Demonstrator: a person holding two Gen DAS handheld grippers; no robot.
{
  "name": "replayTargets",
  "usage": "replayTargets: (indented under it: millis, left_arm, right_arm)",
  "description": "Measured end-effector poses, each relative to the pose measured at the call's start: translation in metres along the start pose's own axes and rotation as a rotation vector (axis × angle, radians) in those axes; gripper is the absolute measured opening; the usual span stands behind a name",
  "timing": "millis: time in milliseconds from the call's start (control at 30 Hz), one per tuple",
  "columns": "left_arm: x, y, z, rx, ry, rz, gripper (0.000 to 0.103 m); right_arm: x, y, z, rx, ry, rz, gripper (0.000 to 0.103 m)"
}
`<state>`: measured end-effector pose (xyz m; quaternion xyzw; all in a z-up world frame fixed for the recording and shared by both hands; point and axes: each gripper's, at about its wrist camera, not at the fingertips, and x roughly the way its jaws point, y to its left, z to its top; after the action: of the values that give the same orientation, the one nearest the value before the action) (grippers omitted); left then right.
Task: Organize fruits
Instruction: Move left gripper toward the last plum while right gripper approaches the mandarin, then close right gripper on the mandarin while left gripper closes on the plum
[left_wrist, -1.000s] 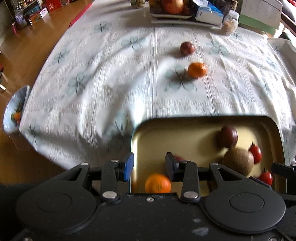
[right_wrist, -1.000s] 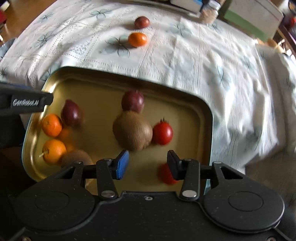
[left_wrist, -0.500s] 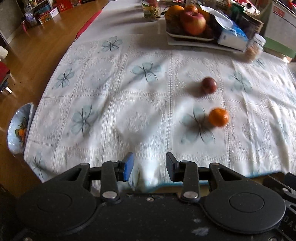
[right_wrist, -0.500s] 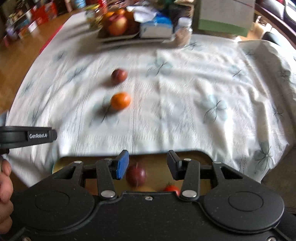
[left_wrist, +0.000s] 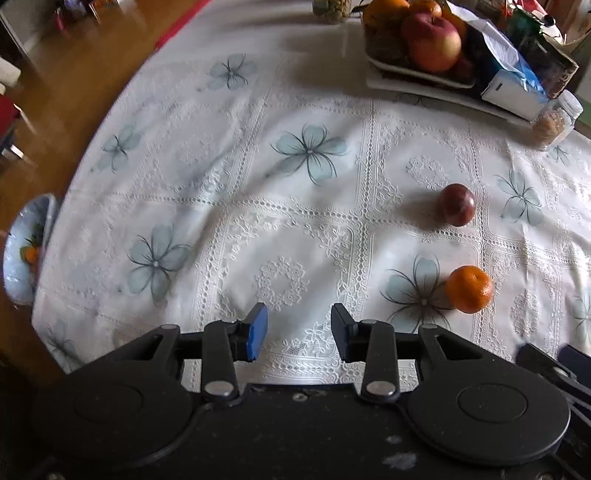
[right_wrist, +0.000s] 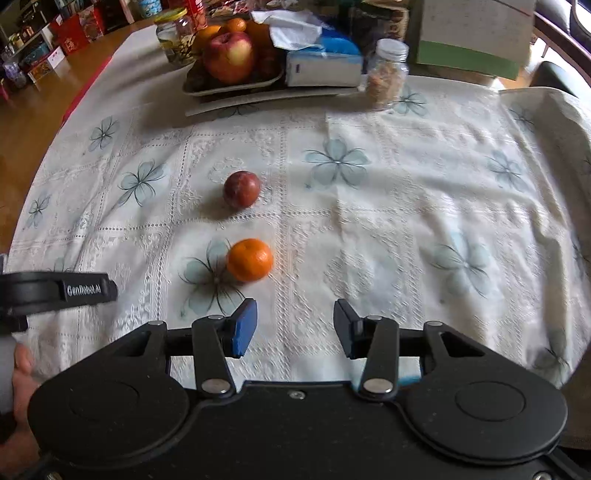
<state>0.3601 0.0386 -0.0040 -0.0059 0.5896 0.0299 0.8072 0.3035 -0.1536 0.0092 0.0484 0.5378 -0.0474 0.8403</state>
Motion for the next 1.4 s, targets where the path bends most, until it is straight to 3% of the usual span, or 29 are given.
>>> replayTargets:
  millis: [333, 800, 1100, 1400]
  left_arm:
    - [0.008, 0.006, 0.007, -0.04, 0.025, 0.065, 0.039]
    - [0.005, 0.013, 0.016, -0.114, 0.042, 0.021, 0.039]
    - [0.007, 0.002, 0.014, -0.084, 0.046, 0.009, 0.039]
    - [0.017, -0.014, 0.012, -0.056, 0.056, -0.006, 0.039]
  right_arm:
    - [0.038, 0.026, 0.022, -0.027, 0.032, -0.006, 0.052]
    - [0.07, 0.045, 0.03, -0.102, 0.083, -0.037, 0.051]
    - [0.064, 0.031, 0.029, -0.09, 0.052, -0.067, 0.049]
    - [0.044, -0.018, 0.021, -0.035, 0.069, -0.056, 0.049]
